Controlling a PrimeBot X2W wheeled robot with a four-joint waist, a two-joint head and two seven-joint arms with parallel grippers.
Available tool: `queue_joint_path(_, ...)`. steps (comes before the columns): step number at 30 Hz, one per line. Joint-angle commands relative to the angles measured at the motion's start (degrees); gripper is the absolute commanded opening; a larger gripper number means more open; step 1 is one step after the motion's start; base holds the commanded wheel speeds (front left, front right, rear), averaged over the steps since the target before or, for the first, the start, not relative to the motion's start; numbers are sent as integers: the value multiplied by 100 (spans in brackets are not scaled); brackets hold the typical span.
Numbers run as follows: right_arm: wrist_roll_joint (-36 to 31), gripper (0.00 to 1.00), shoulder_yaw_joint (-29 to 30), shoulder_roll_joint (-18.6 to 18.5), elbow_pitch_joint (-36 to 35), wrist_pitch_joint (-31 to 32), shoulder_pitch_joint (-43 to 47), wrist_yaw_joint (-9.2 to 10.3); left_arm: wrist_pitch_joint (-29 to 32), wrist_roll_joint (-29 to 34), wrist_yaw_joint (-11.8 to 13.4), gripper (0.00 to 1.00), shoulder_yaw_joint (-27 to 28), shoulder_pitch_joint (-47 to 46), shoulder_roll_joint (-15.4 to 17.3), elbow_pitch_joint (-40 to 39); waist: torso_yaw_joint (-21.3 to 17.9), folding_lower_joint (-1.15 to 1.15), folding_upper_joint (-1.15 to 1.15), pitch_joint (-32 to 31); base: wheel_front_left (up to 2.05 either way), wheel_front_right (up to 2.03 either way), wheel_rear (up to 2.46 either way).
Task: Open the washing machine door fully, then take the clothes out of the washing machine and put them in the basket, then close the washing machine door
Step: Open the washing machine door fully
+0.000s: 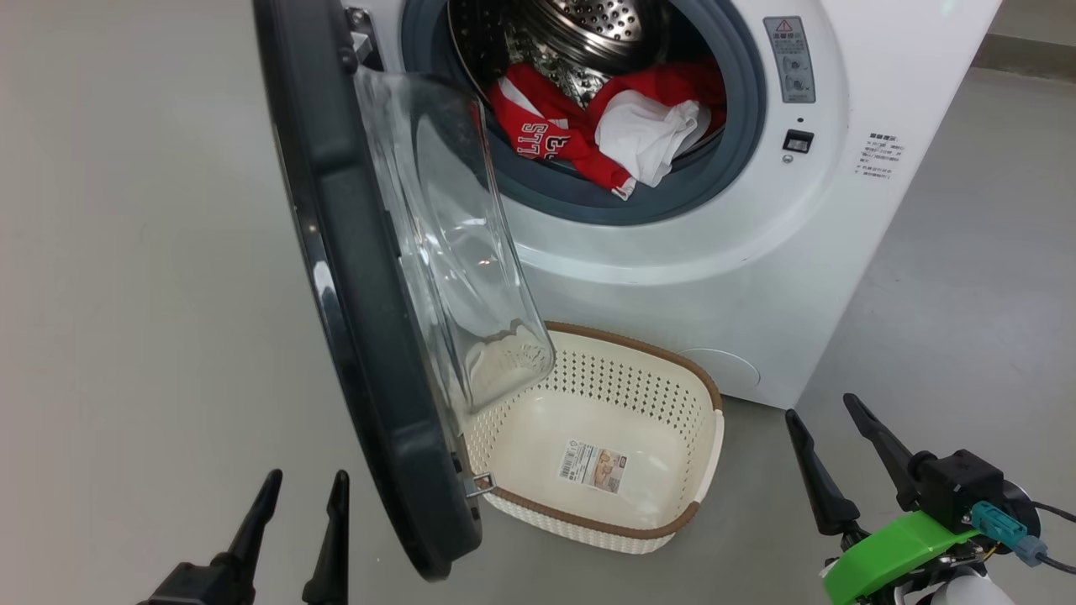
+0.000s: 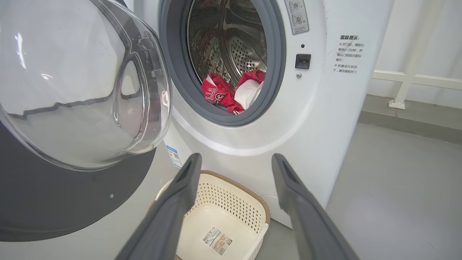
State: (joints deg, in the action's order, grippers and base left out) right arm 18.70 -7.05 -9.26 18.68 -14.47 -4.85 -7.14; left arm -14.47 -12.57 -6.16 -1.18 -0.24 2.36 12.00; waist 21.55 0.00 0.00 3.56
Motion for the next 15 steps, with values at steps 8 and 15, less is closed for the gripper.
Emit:
queue_joint_path(8,-115,100,-18,20,-111,-52,-5,-35,-52,-35,22,100,309,-180,52,-170,-20,0,0,-27,0,0,0)
queue_joint_path(15,-130,100,30,25,-115,-52,8,-35,-52,-283,126,0,768,-394,52,-1139,7,0,0,-55,0,0,0)
